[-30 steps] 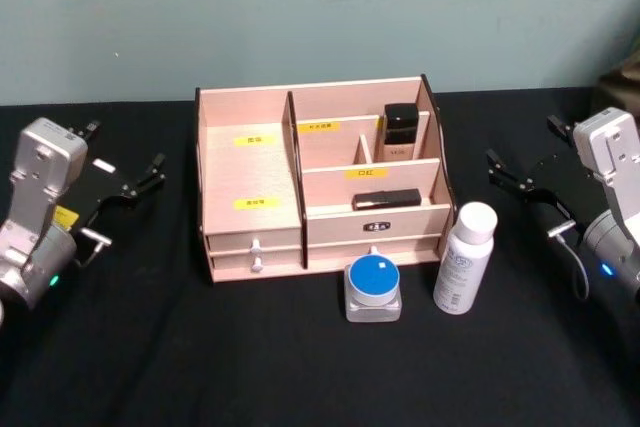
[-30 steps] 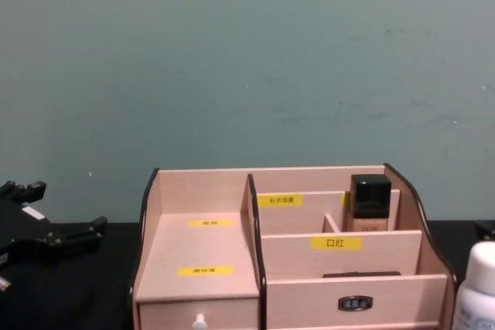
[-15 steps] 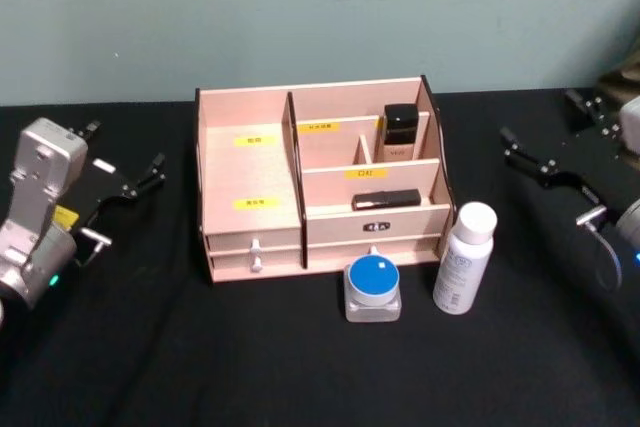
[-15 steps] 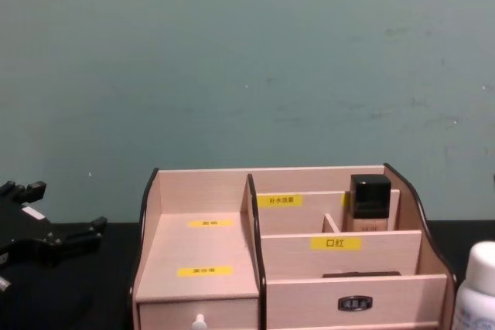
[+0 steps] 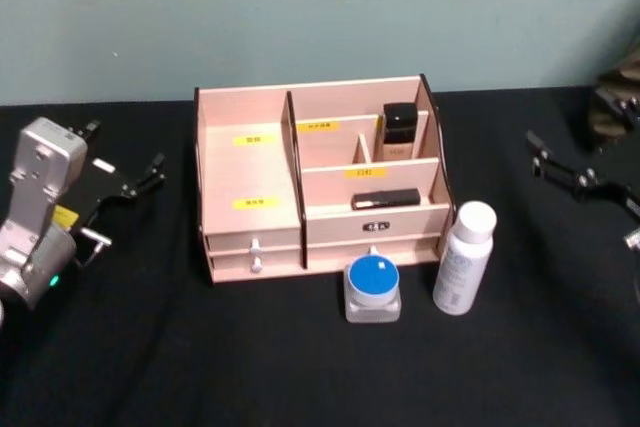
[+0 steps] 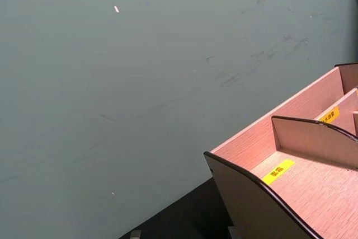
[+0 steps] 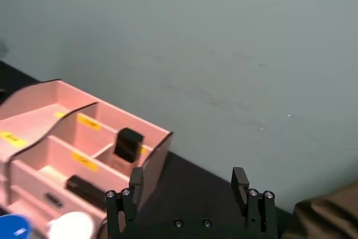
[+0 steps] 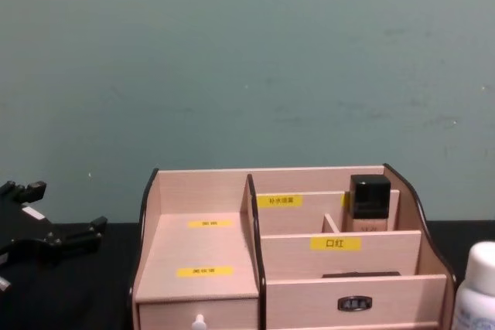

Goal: Pick up the facial cleanser and watermelon frost from the table and place them into the tiered storage box.

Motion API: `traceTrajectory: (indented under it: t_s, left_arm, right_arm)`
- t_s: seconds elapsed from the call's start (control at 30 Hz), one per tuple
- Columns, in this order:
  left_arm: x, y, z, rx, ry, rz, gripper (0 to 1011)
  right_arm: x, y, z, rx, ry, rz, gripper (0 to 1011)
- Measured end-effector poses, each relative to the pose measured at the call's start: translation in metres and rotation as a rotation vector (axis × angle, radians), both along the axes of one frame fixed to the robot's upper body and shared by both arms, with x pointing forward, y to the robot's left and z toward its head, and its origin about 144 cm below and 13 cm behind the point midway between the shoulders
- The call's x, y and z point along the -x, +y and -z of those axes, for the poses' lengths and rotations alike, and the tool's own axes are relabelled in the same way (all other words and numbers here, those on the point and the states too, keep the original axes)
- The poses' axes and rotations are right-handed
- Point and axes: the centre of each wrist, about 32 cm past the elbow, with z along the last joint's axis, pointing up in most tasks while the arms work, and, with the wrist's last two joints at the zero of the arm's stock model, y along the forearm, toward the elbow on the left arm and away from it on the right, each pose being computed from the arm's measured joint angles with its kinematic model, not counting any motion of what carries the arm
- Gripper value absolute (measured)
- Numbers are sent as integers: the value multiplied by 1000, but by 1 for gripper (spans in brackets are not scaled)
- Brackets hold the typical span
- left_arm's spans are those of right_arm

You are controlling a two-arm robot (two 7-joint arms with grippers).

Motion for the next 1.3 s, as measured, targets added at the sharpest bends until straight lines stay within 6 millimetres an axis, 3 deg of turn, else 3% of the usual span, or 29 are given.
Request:
traceTrajectory:
  t_s: [0.27, 0.63, 0.97, 1.3]
  left_arm:
    - [0, 0, 0, 0, 0, 0, 1001]
    - [0, 0, 0, 0, 0, 0, 1001]
    - [0, 0, 0, 0, 0, 0, 1001]
    - [0, 0, 0, 0, 0, 0, 1001]
  right_arm:
    - [40, 8, -16, -18, 118, -58, 1002]
    - [63, 19, -18, -16, 294, -104, 1002]
    - [55, 22, -1, -17, 385, -91, 1002]
    - [35, 27, 16, -38, 444, -106, 1002]
